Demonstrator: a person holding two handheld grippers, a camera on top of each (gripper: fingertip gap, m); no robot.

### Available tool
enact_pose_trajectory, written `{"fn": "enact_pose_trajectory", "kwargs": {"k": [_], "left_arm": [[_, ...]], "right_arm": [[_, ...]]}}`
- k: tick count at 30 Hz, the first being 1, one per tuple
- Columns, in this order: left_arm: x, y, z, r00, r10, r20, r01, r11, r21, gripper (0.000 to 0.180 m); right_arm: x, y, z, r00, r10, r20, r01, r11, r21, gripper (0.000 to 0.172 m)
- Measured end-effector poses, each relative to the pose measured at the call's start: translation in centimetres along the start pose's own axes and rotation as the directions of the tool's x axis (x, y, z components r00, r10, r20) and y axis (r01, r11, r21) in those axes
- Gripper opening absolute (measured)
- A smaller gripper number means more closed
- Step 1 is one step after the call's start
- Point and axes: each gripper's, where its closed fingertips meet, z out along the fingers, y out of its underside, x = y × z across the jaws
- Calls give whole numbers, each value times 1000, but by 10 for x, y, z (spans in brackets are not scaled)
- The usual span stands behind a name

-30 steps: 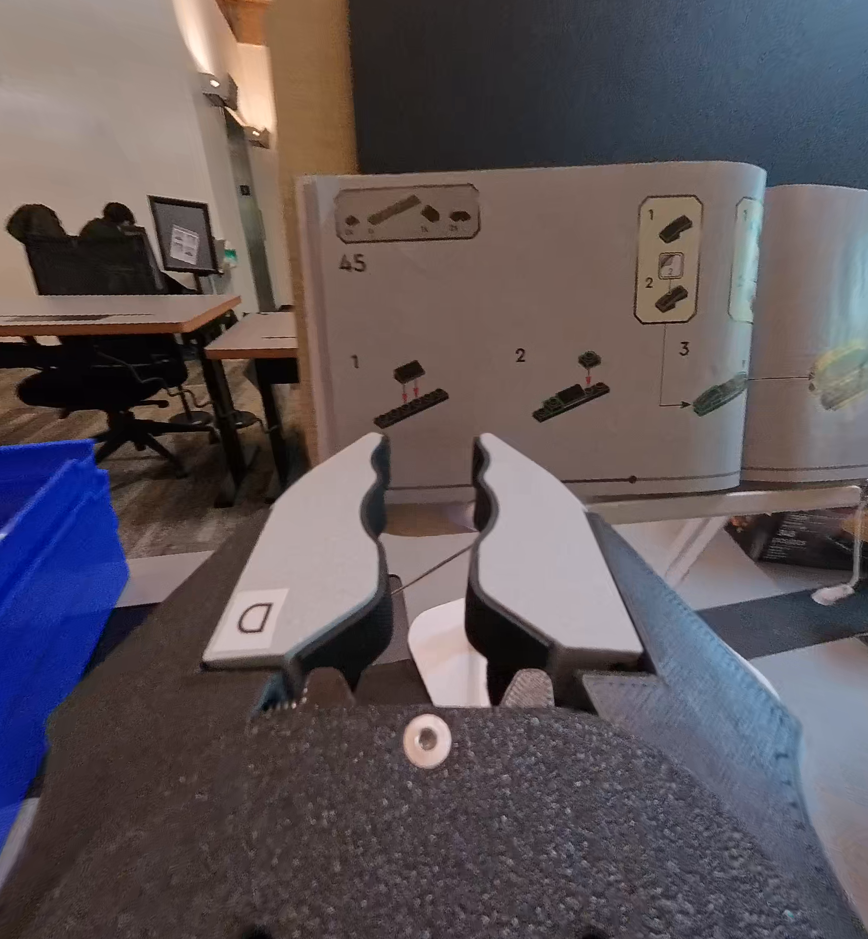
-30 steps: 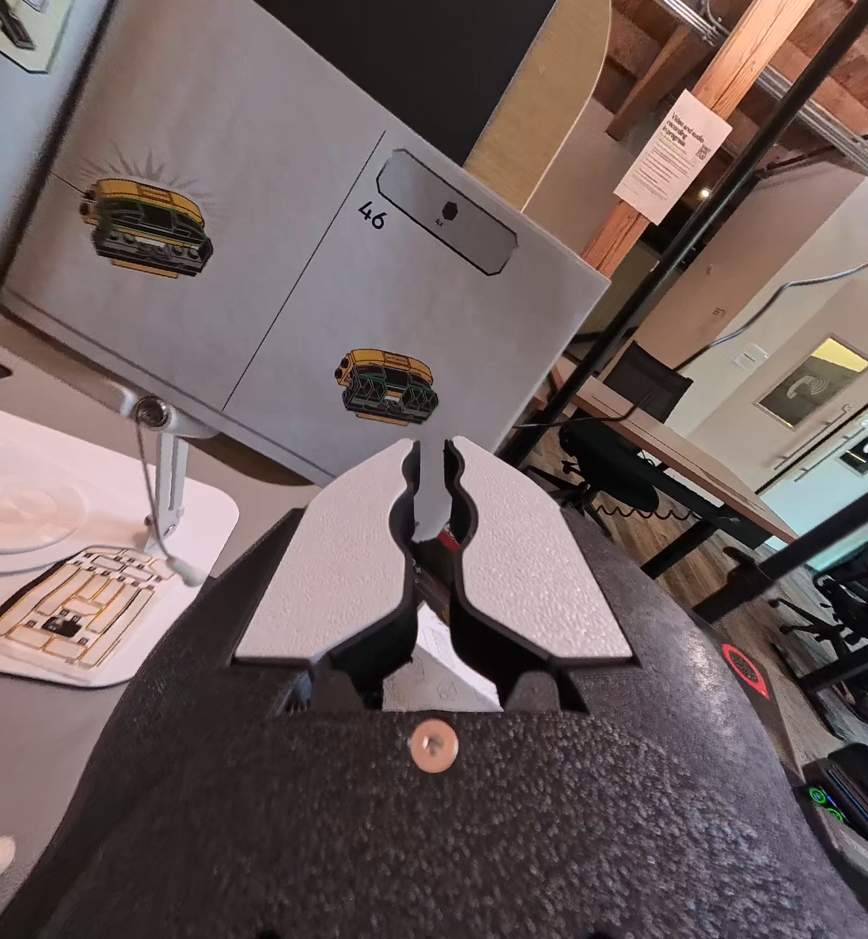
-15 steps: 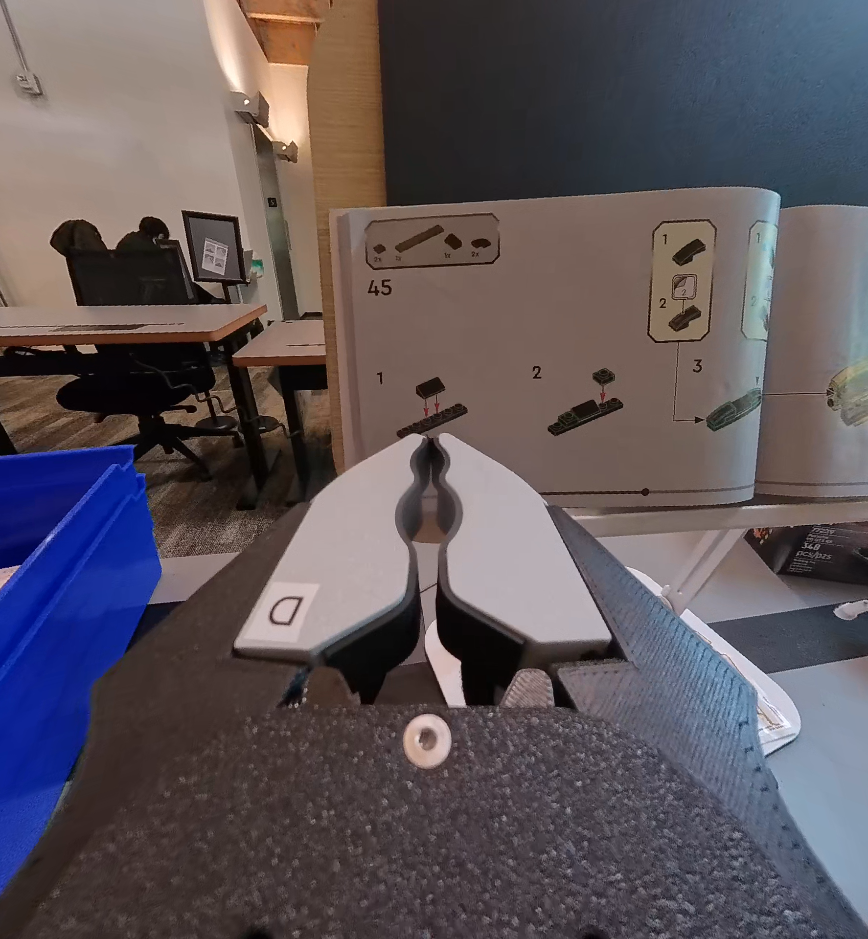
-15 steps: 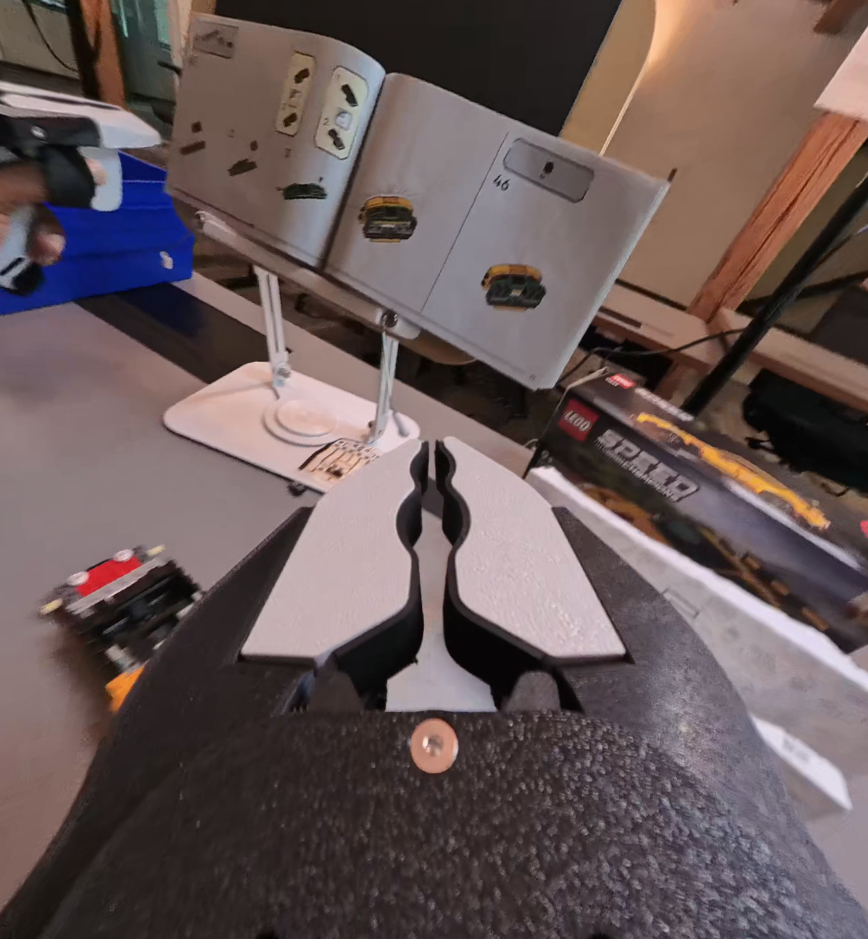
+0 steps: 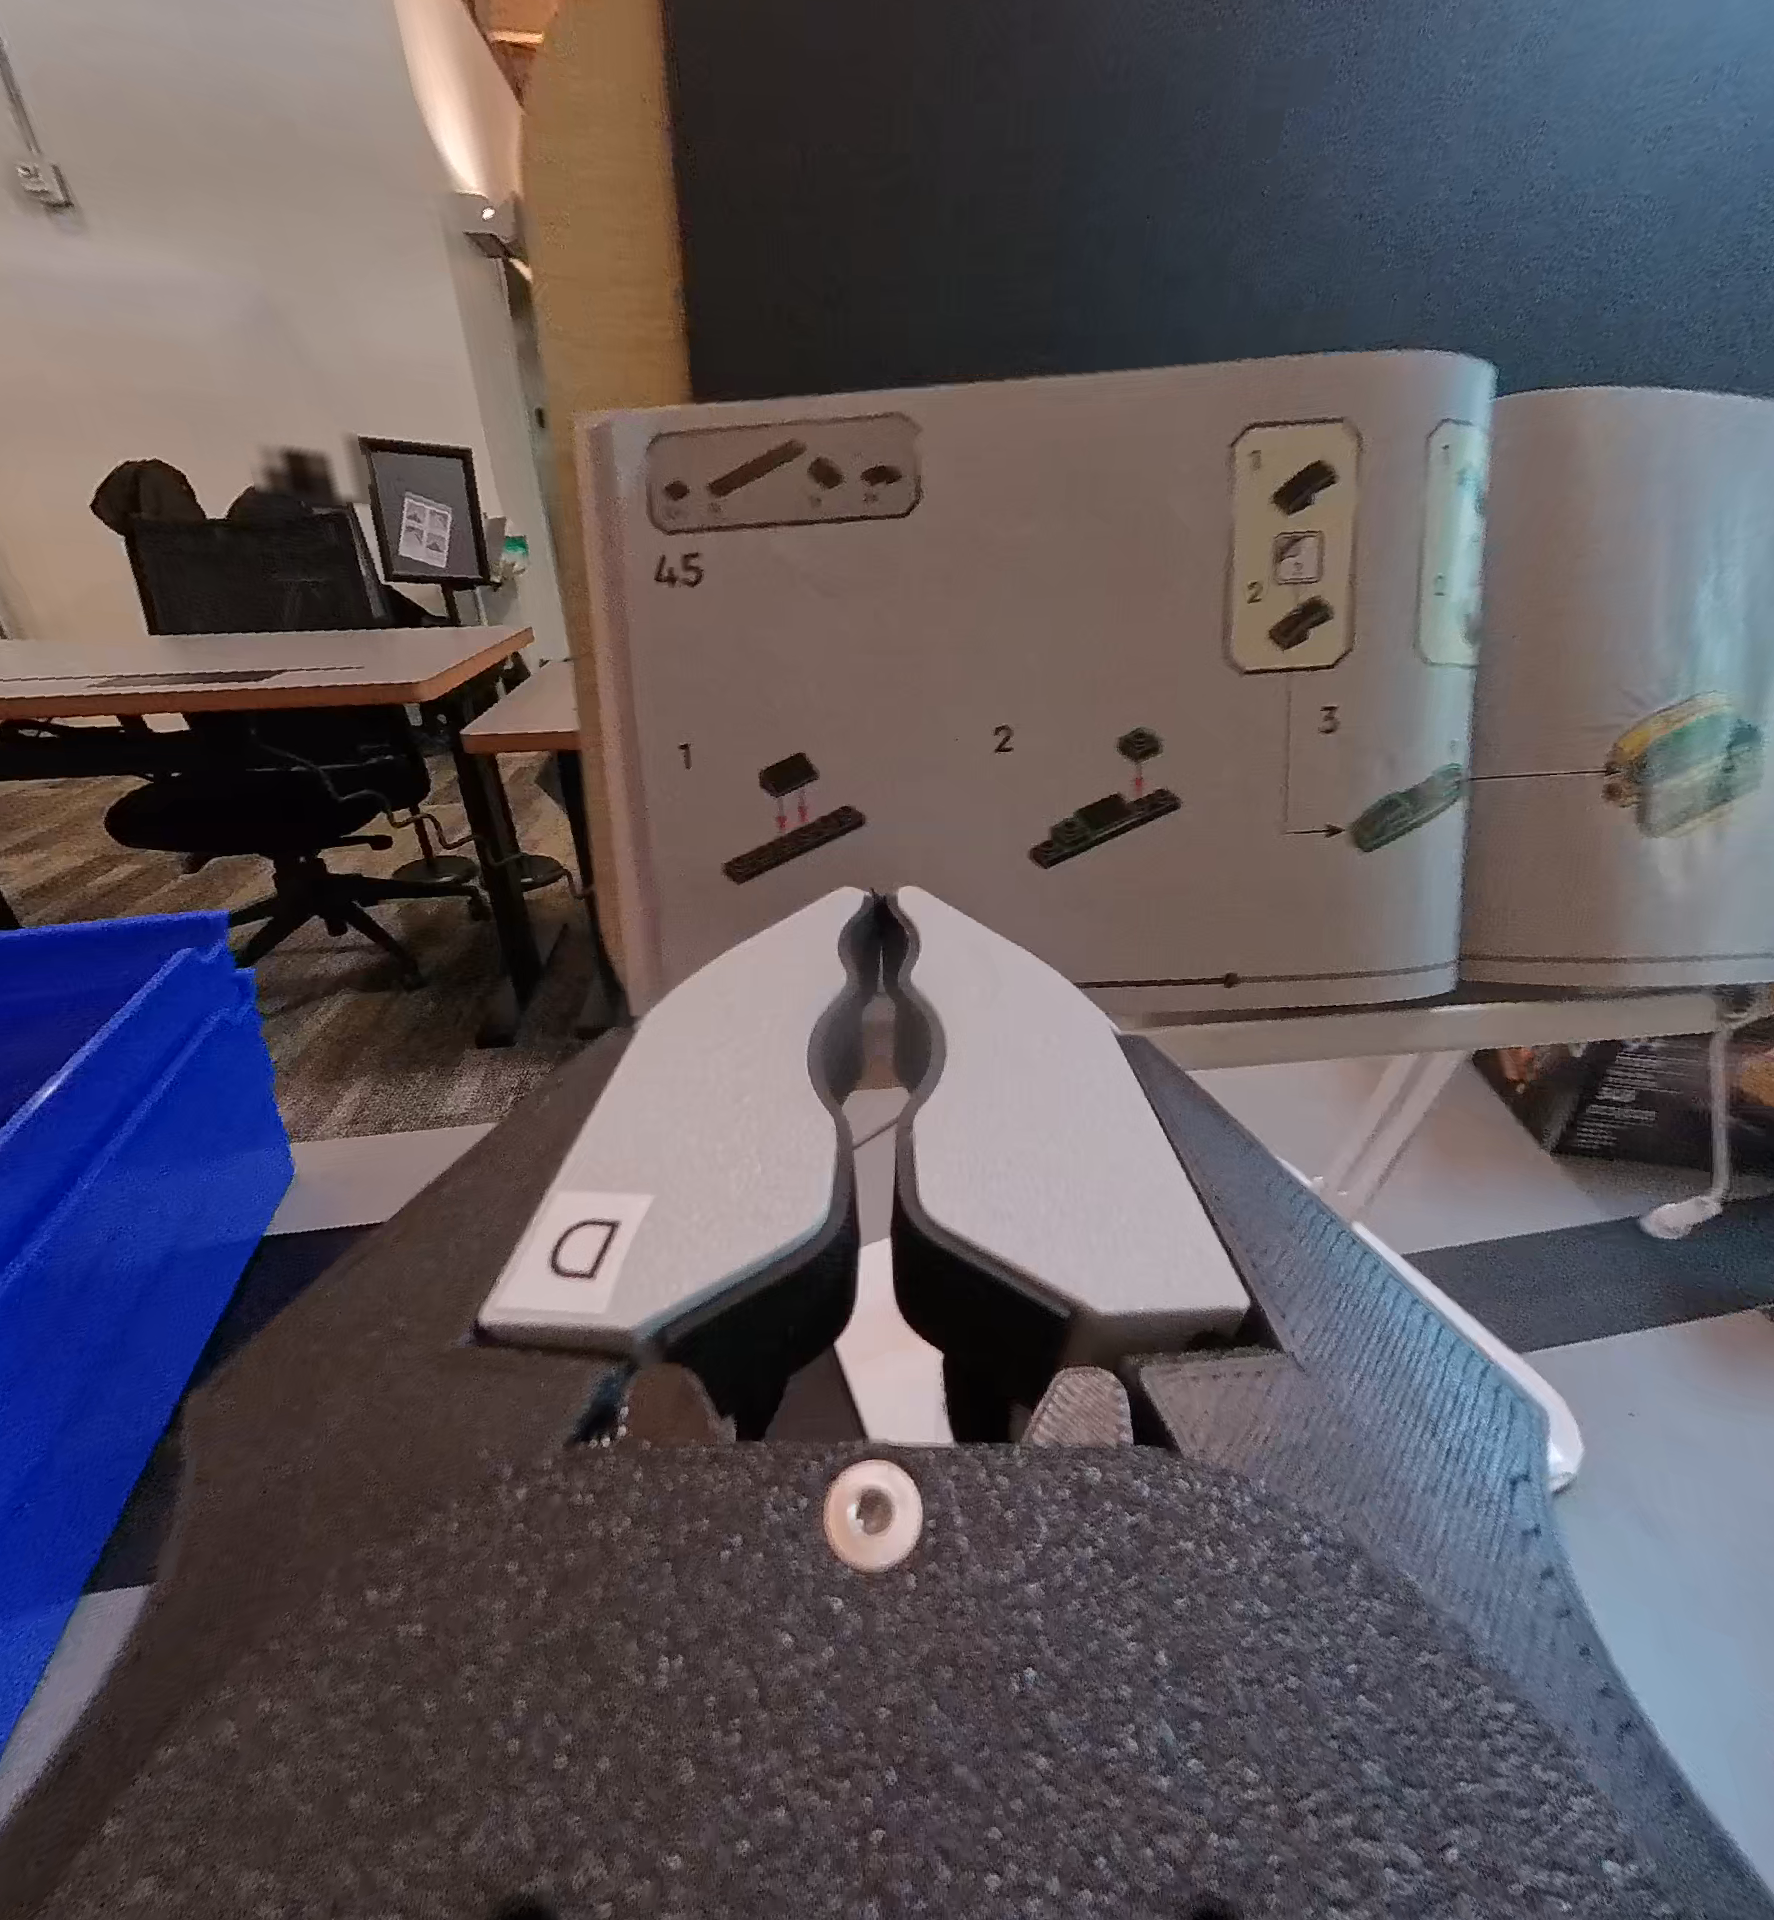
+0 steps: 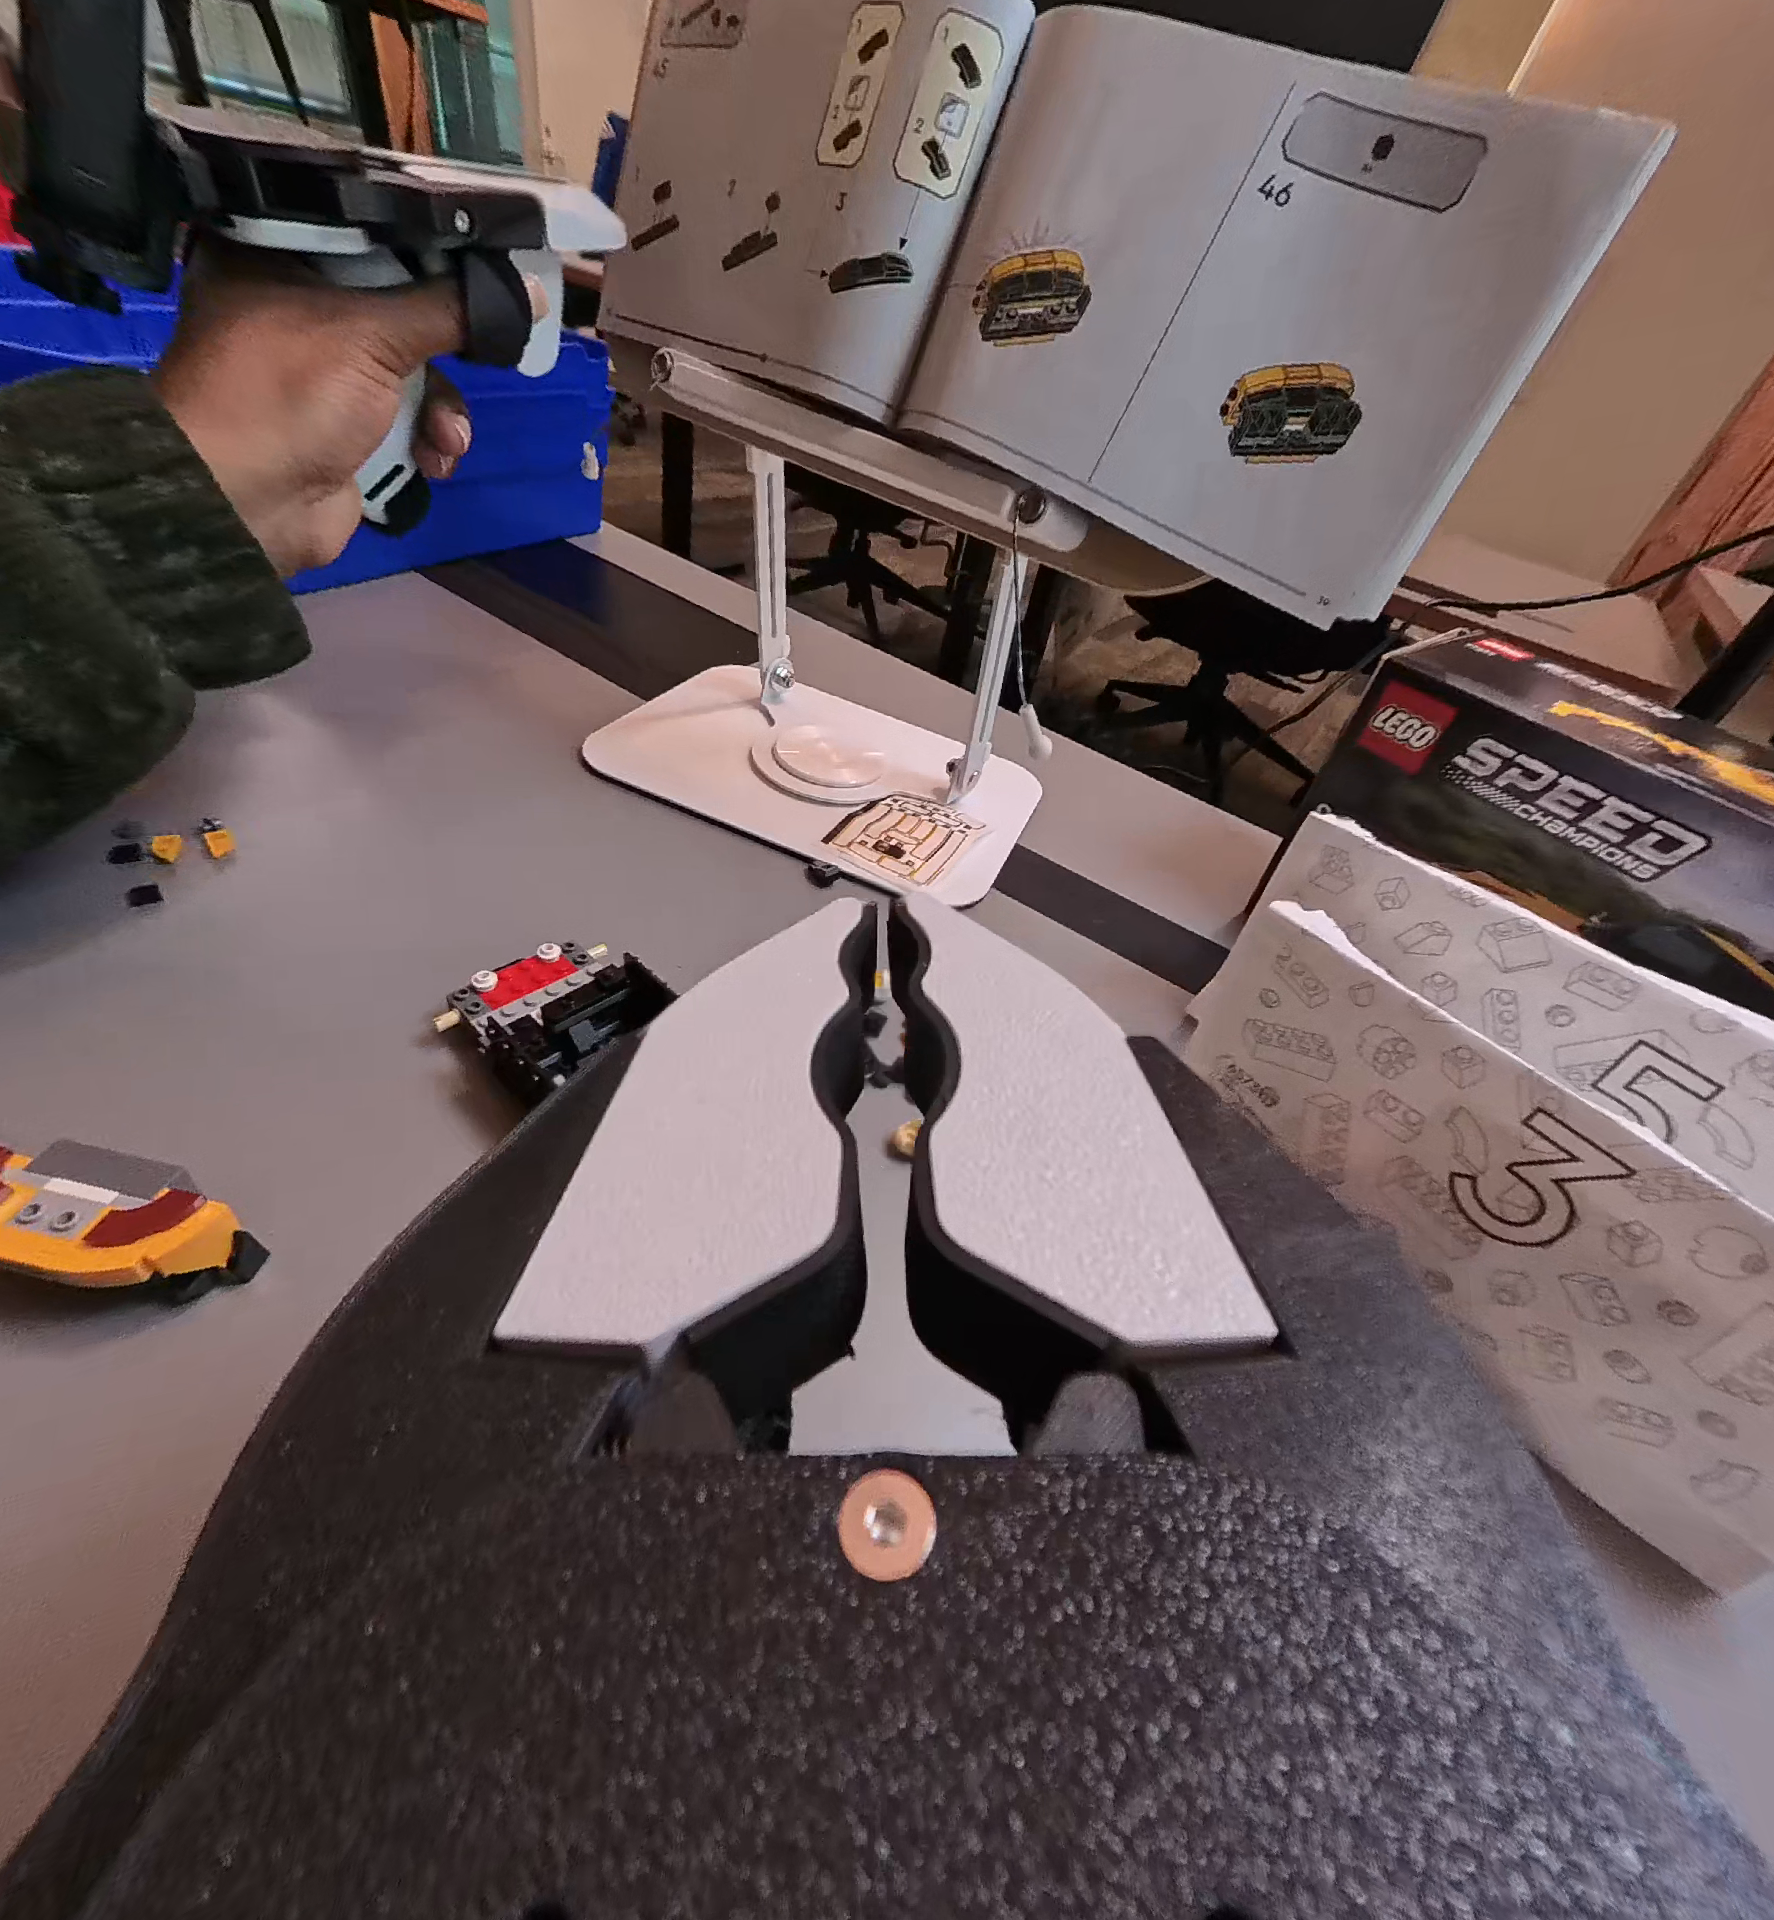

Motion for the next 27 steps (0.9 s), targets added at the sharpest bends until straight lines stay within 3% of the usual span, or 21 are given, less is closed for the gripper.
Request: {"fn": "enact_pose_trajectory", "kwargs": {"k": [3, 6, 9, 11, 14, 17, 22, 26, 27], "left_arm": [[18, -16, -8, 999, -12, -52, 12, 1000, 15, 0], [46, -53, -29, 983, -42, -179, 52, 997, 52, 0], [79, -102, -68, 922, -74, -379, 105, 993, 62, 7], [87, -135, -101, 893, -35, -448, 101, 987, 123, 12], [89, -147, -142, 883, 76, -464, 4, 986, 169, 21], [102, -111, -177, 831, 97, -547, -43, 993, 110, 24], [148, 18, -233, 635, 112, -764, -261, 962, -76, 33], [176, 104, -279, 423, -66, -904, -443, 855, -270, 43], [178, 123, -283, 408, -84, -909, -500, 813, -299, 51]], "right_arm": [[-2, 5, -1, 1000, 12, 2, -12, 1000, -5, 2], [-3, 11, -4, 1000, 18, 3, -18, 1000, -14, 2], [-4, 13, -6, 1000, 8, 15, -8, 1000, -18, 3], [-7, 12, -8, 999, -6, 36, 7, 1000, -18, 7], [-14, 16, -7, 997, -18, 71, 20, 999, -35, 21], [-24, 24, -4, 992, -24, 121, 31, 998, -62, 37], [-61, 34, -1, 961, -78, 267, 107, 989, -98, 48], [-107, 49, -6, 863, -130, 488, 210, 971, -114, 48], [-118, 56, -8, 830, -133, 542, 238, 963, -129, 48]]}}
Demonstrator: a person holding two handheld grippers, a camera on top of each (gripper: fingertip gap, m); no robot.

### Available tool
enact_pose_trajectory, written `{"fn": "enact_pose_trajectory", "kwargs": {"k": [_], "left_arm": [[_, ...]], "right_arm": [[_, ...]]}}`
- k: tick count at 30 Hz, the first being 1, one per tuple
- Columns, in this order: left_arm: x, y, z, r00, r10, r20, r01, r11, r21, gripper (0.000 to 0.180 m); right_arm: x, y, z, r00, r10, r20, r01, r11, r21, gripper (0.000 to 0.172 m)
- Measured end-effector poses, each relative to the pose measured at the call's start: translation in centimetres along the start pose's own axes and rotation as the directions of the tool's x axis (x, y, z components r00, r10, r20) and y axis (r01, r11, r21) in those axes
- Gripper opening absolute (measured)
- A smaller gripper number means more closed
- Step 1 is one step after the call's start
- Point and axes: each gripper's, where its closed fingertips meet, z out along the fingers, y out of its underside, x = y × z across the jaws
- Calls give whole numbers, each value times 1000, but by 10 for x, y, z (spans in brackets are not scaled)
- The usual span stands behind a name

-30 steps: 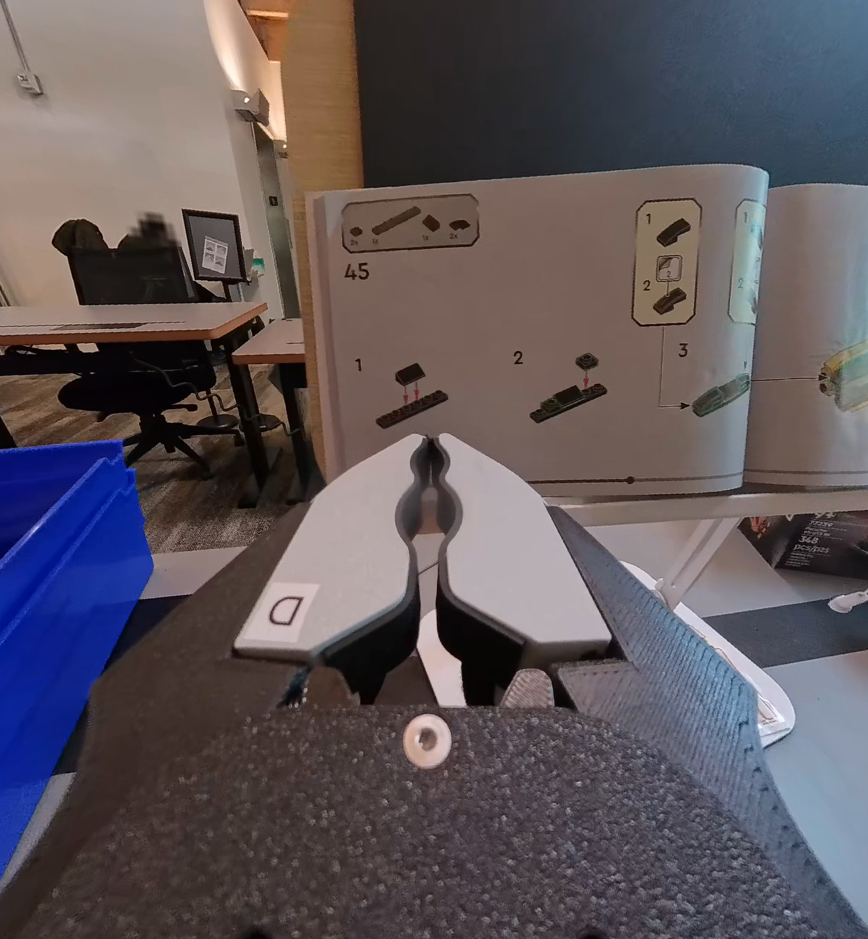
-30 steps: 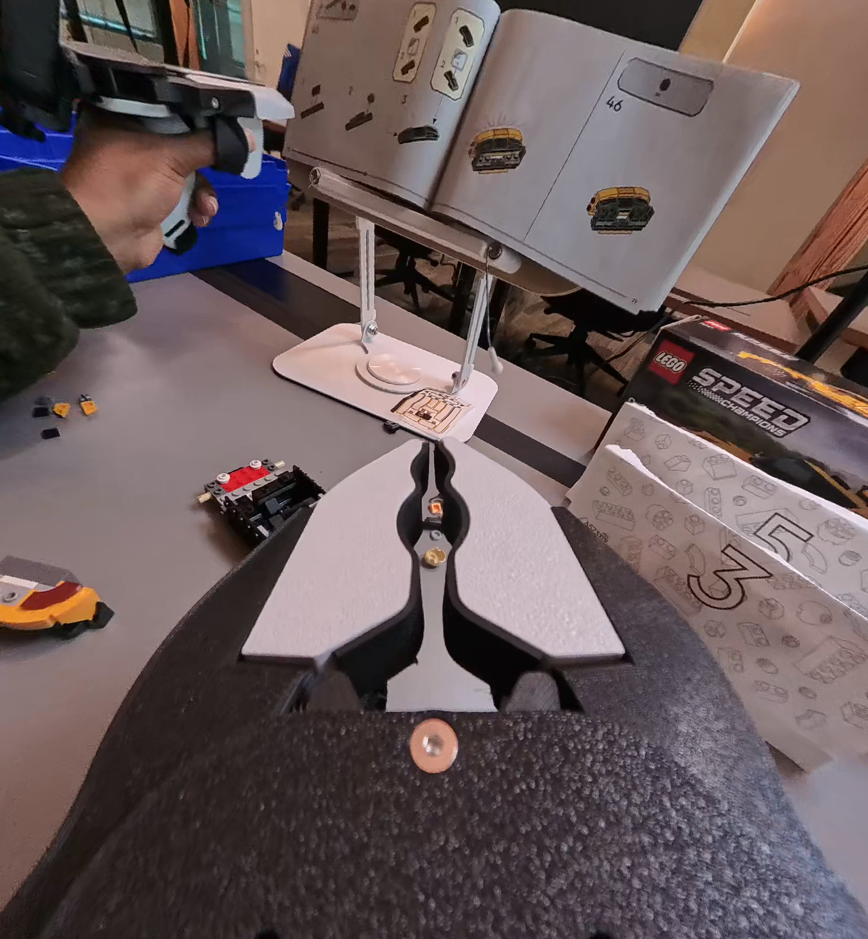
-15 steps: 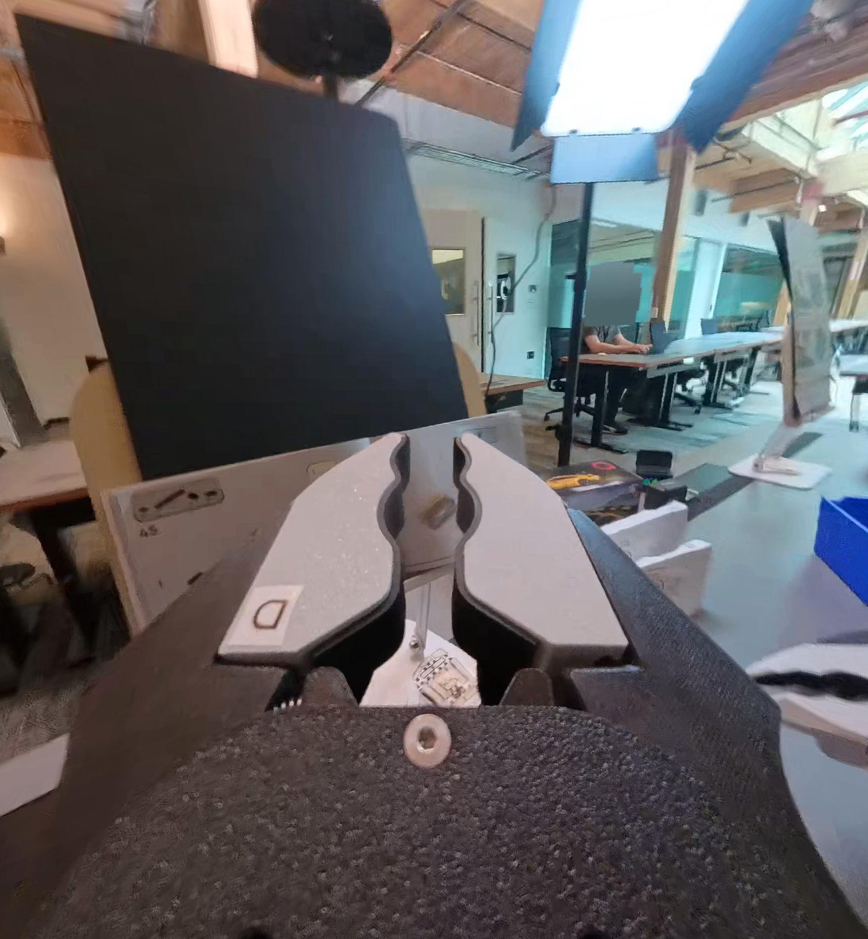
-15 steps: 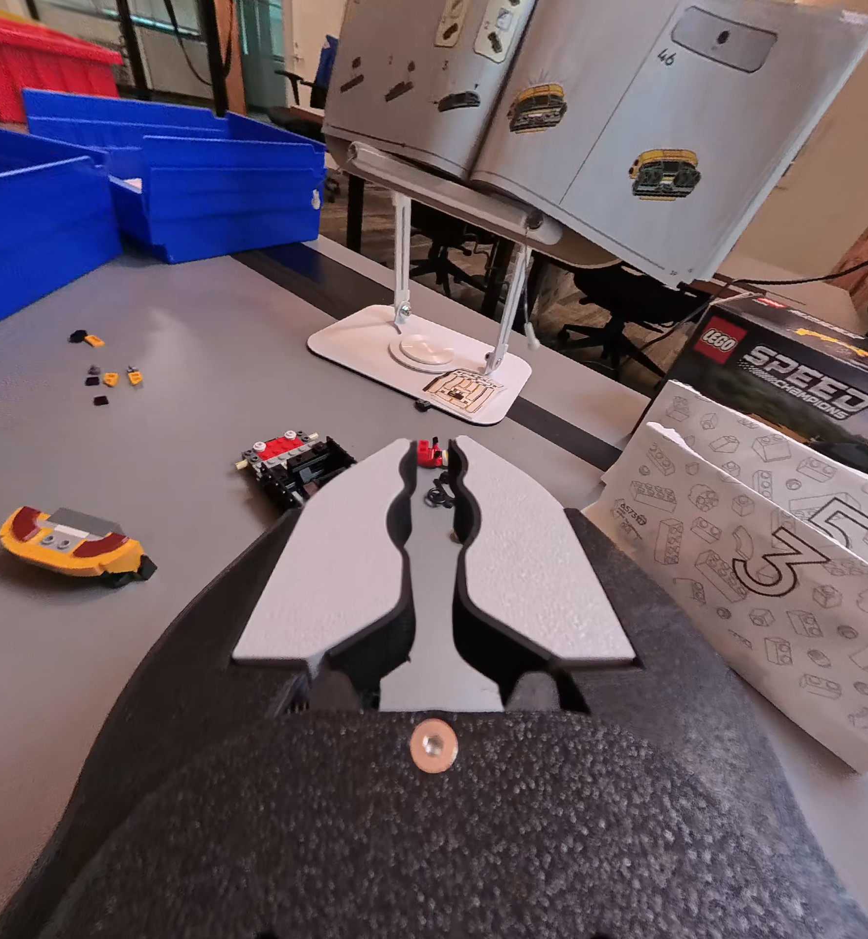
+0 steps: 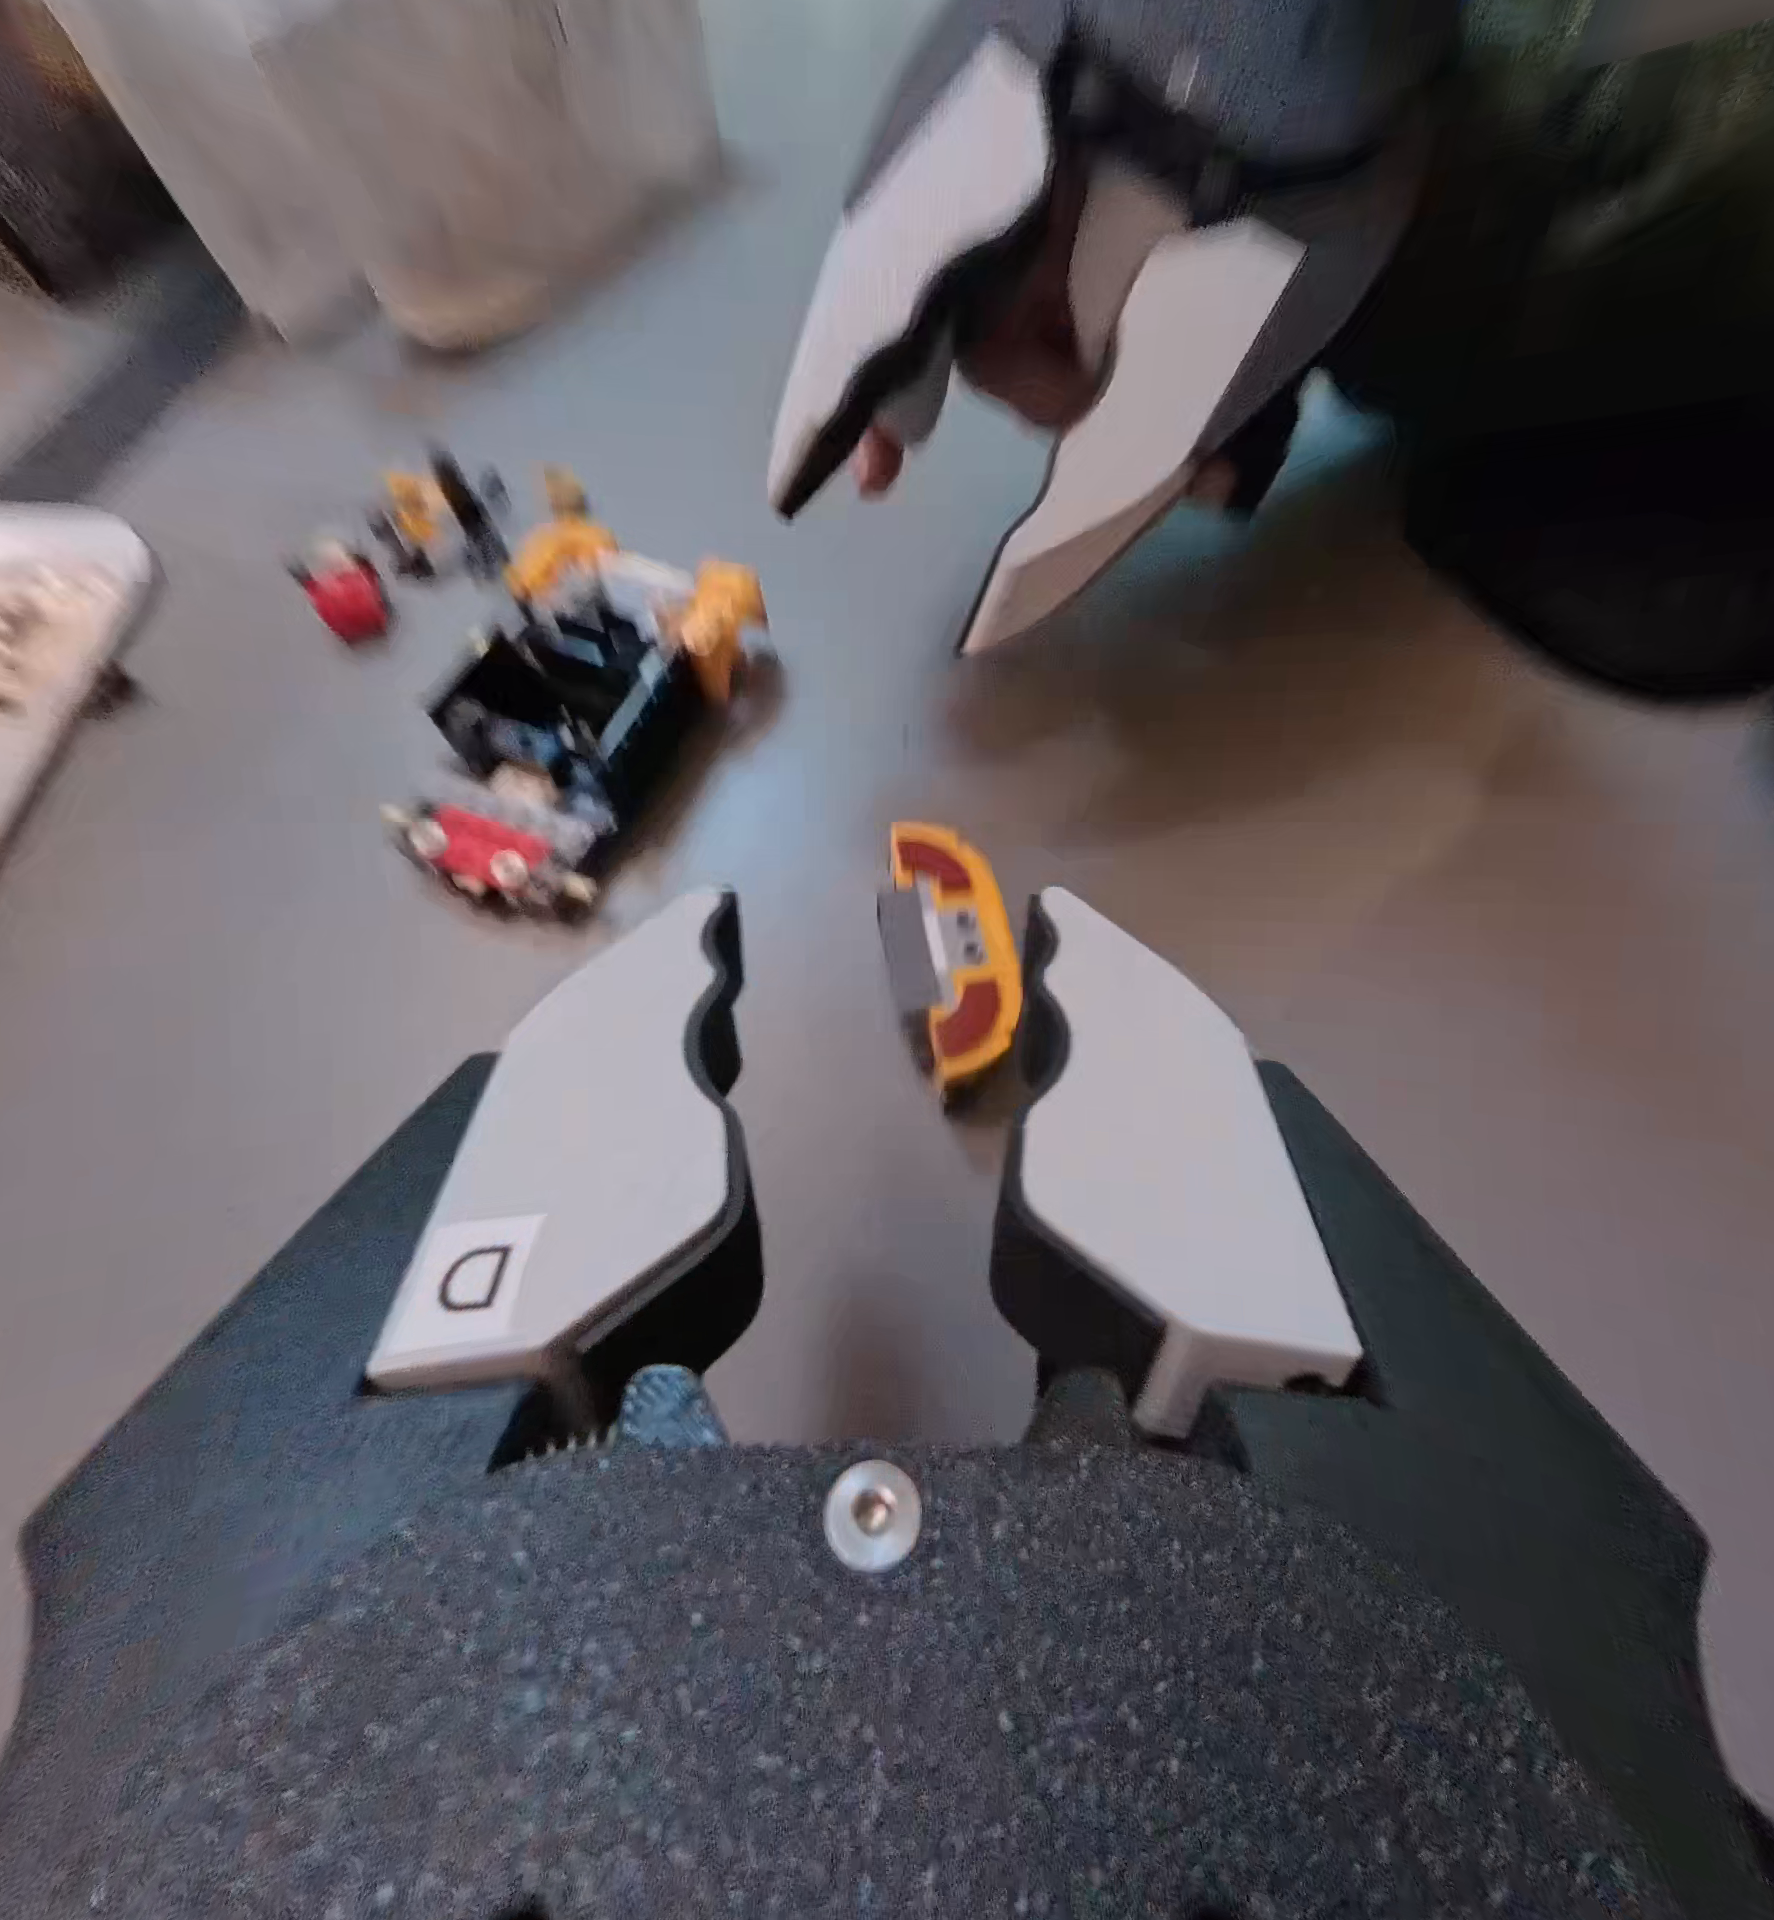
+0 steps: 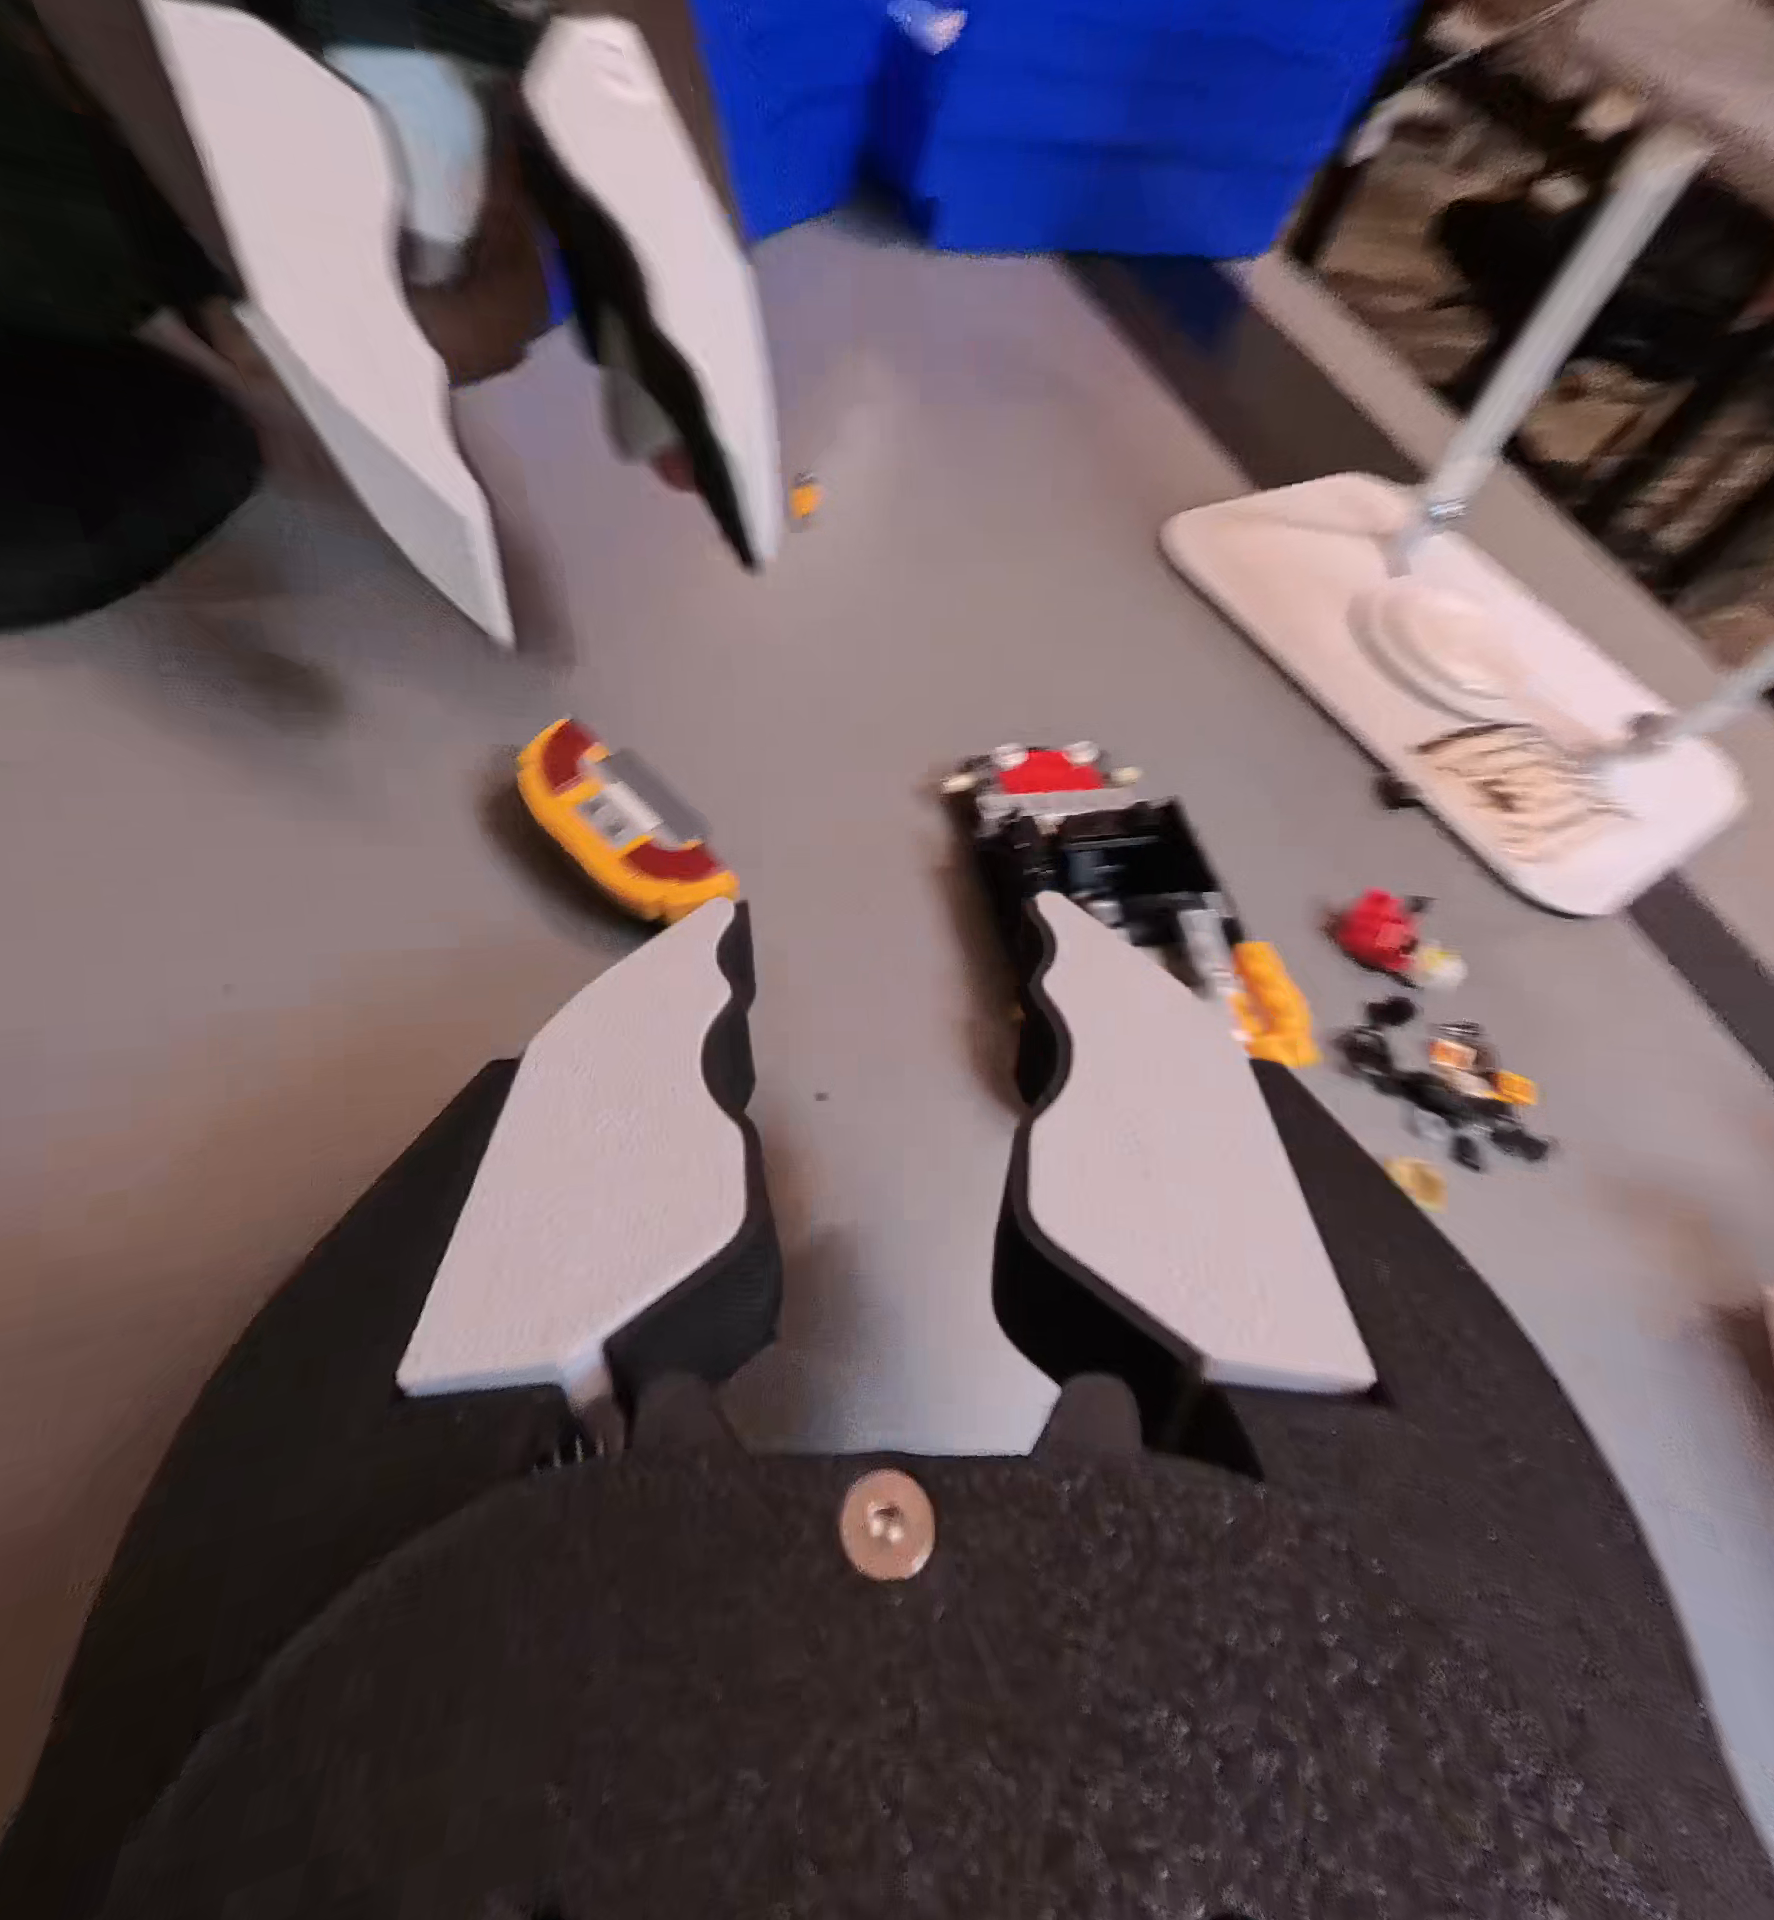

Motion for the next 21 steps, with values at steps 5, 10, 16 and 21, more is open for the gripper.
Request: {"fn": "enact_pose_trajectory", "kwargs": {"k": [5, 10, 16, 21], "left_arm": [[21, 46, 34, 995, 43, -92, -62, 975, -213, 62], [15, 46, 39, 990, 140, -10, -138, 960, -245, 30], [14, 39, 41, 976, 208, 62, -186, 949, -254, 30], [17, 42, 45, 981, 190, 35, -175, 949, -262, 30]], "right_arm": [[-31, 11, 16, 987, -112, 119, 122, 989, -80, 51], [-42, 11, 26, 990, -85, 116, 97, 990, -102, 30], [-42, 10, 27, 995, -40, 91, 52, 990, -132, 28], [-49, 16, 33, 991, 15, 135, 6, 988, -154, 19]]}}
